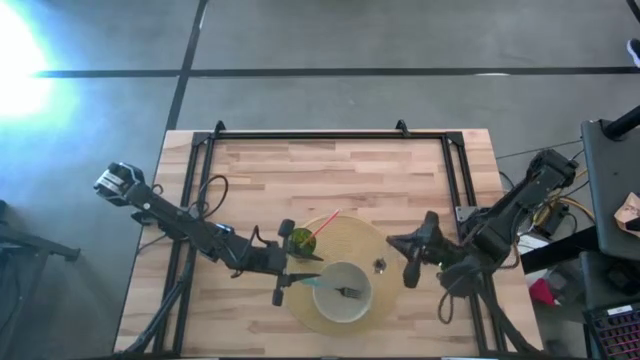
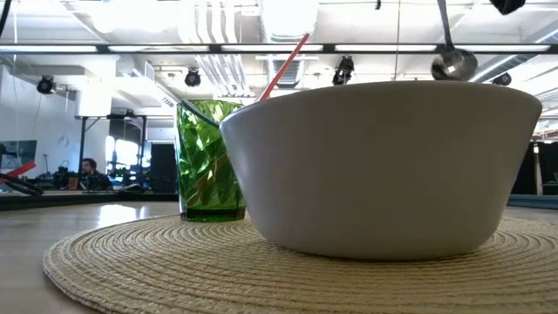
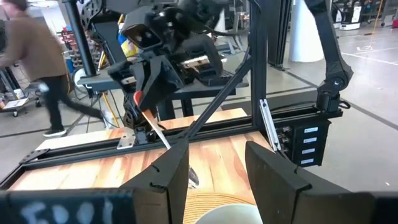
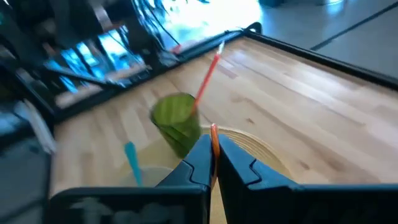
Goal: Pick & Place Utensil
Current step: Put the orange spoon into the white bowl on the brown mat
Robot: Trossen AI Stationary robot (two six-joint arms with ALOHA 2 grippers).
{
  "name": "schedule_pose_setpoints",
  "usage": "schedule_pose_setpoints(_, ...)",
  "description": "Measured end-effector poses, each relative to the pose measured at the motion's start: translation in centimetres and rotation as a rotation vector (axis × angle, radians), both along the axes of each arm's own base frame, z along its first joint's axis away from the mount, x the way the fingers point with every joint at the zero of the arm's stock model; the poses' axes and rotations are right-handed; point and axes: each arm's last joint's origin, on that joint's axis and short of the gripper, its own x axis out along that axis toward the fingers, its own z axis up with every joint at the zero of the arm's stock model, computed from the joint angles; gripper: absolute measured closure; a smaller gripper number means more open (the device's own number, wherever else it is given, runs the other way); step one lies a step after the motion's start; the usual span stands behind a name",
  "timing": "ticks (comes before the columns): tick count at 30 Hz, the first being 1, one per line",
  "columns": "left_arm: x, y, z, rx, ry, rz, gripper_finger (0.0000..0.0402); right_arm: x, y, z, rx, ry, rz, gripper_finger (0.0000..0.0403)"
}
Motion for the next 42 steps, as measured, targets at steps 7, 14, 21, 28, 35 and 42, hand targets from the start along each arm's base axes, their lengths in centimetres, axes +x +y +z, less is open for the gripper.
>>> schedule_pose_setpoints(7, 0.0, 0.0, 0.0, 0.000, 0.000, 0.000, 0.0250, -1.8, -1.8, -0.9, 0.139, -0.201, -0.002, 0.0394)
schedule_pose_setpoints(14, 0.0, 0.0, -0.1, 0.007, 0.013, 0.000, 0.0250, -2.7, -2.7, -3.7, 0.262, -0.350, 0.002, 0.0394)
schedule_pose_setpoints(21, 0.0, 0.0, -0.1, 0.007, 0.013, 0.000, 0.0250, -2.8, -2.8, -6.1, 0.310, -0.439, 0.012, 0.0394)
schedule_pose_setpoints(28, 0.0, 0.0, -0.2, 0.007, 0.013, 0.000, 0.0250, -2.3, -2.3, -6.8, 0.312, -0.426, 0.010, 0.0394)
schedule_pose_setpoints(35, 0.0, 0.0, -0.2, 0.006, 0.013, -0.001, 0.0250, -1.5, -1.5, -7.2, 0.302, -0.403, 0.009, 0.0394)
schedule_pose_setpoints(42, 0.0, 0.0, -0.2, 0.005, 0.013, -0.001, 0.0250, -0.7, -0.7, -7.8, 0.298, -0.384, 0.005, 0.0394)
